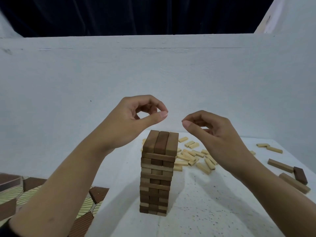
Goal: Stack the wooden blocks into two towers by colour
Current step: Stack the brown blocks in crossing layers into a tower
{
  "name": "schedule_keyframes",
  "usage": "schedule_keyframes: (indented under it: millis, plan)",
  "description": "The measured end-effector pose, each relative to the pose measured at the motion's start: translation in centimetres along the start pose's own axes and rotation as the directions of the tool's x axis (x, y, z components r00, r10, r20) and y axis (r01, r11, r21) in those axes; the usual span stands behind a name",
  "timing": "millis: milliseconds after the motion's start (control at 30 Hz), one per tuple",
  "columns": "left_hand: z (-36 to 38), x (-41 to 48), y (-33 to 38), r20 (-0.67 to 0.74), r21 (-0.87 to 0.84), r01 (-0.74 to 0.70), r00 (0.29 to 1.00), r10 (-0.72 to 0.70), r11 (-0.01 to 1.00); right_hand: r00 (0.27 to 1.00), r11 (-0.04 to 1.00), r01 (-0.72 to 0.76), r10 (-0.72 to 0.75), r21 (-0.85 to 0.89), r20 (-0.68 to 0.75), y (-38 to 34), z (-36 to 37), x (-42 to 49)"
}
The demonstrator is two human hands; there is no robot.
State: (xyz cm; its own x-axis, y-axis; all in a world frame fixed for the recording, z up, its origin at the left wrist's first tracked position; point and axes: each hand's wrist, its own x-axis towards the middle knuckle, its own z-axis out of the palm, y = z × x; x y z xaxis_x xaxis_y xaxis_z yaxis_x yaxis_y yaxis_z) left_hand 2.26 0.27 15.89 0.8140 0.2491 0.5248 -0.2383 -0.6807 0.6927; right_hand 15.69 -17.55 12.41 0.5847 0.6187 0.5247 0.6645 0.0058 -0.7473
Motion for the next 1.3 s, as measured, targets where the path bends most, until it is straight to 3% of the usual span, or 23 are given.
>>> schedule_keyframes:
  millis: [333, 633, 800, 933, 1033, 1167, 1300]
  plan:
    - [3.0, 0.1, 3.3, 0.036, 0.218, -0.153, 0.988, 0.149, 0.964, 0.995, 0.998, 0.042, -0.036, 0.053, -0.096, 0.2, -2.7, -1.9]
    - [10.8, -1.3, 6.6, 0.099, 0.144, -0.261, 0.964, 0.249, 0.955, 0.990, 0.999, -0.016, 0.020, 0.032, -0.140, 3.0, -7.0, -5.2]
    - [17.5, -1.0, 5.0, 0.162, 0.054, -0.106, 0.982, 0.096, 0.993, 0.971, 0.981, -0.150, 0.123, -0.125, -0.204, 7.9, -9.8, -6.7]
    - [23.1, -0.1, 1.7, 0.256, 0.147, 0.031, 0.964, -0.069, 0.989, 0.941, 0.879, -0.299, 0.207, -0.371, -0.268, 13.9, -12.7, -7.9]
    - [27.3, 0.7, -0.2, 0.327, 0.285, 0.057, 0.932, -0.153, 0.957, 0.914, 0.710, -0.403, 0.287, -0.578, -0.285, 17.9, -15.0, -8.7]
    - [31.8, 2.9, -1.5, 0.351, 0.326, 0.062, 0.918, -0.182, 0.943, 0.858, 0.573, -0.512, 0.381, -0.640, -0.345, 20.9, -17.7, -9.5]
    - [35.8, 5.5, -2.2, 0.381, 0.274, 0.011, 0.917, -0.119, 0.962, 0.817, 0.519, -0.566, 0.455, -0.641, -0.353, 22.7, -19.1, -9.4]
